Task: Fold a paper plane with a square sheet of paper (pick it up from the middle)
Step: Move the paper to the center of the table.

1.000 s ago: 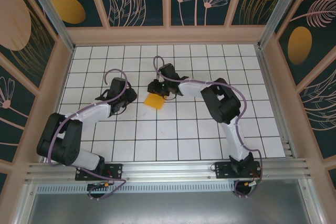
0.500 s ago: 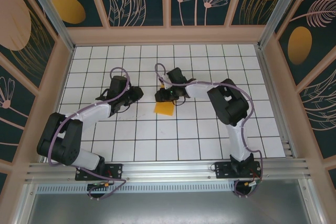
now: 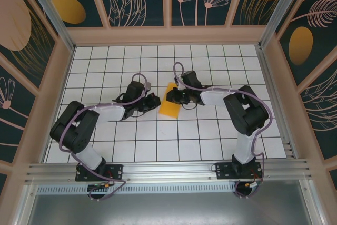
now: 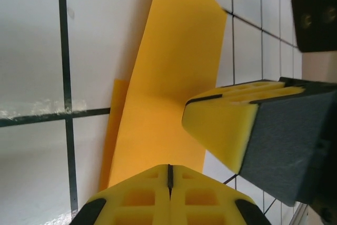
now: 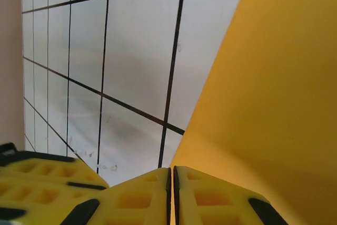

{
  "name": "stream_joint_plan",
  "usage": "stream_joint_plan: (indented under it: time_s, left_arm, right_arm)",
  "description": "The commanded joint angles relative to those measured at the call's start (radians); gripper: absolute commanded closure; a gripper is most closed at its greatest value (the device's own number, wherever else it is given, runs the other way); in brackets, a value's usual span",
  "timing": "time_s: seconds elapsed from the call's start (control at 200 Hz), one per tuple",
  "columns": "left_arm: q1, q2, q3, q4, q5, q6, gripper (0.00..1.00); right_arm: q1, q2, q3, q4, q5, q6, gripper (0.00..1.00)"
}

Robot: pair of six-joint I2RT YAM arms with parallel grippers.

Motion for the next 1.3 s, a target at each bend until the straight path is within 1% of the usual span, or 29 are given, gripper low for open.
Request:
stream_joint_plan:
  time_s: [0.0,0.335,0.871,0.956,1.021,1.101,1.156,1.211,1.246,1.296]
  left_arm:
    - [-0.013,0.042,0.034,0.048,0.042,-0.018,1.0]
    - [-0.032,0.125,0.025,0.035,0.048,-0.016,1.0]
    - [-0.04,0.154,-0.049,-0.07,-0.035,0.009,0.99]
    - [-0.04,0.151,-0.038,-0.079,-0.039,0.009,0.99]
    - [-0.041,0.143,-0.026,-0.086,-0.036,0.013,0.99]
    - [-0.041,0.115,0.002,-0.101,-0.03,0.025,0.97]
    - [-0.04,0.086,0.034,-0.12,-0.031,0.051,0.93]
    - [-0.04,0.058,0.064,-0.119,-0.026,0.067,0.85]
    - [-0.039,0.055,0.08,-0.118,-0.026,0.073,0.8]
    - [-0.039,0.02,0.102,-0.115,-0.033,0.079,0.79]
  right_arm:
    - [-0.01,0.014,-0.008,0.055,0.018,0.067,0.88]
    - [-0.014,0.104,0.033,0.021,-0.003,0.038,0.88]
    - [-0.036,0.193,0.144,-0.063,-0.009,-0.083,0.88]
    - [-0.036,0.157,0.139,-0.062,-0.006,-0.075,0.87]
    - [-0.035,0.098,0.109,-0.041,-0.002,-0.053,0.85]
    - [-0.036,0.003,0.044,-0.003,0.011,-0.006,0.79]
    - [-0.069,-0.057,-0.008,0.026,0.025,0.027,0.71]
    - [-0.076,-0.108,-0.057,0.046,0.046,0.055,0.65]
    - [-0.08,-0.134,-0.087,0.052,0.059,0.071,0.63]
    - [-0.086,-0.165,-0.128,0.06,0.074,0.096,0.61]
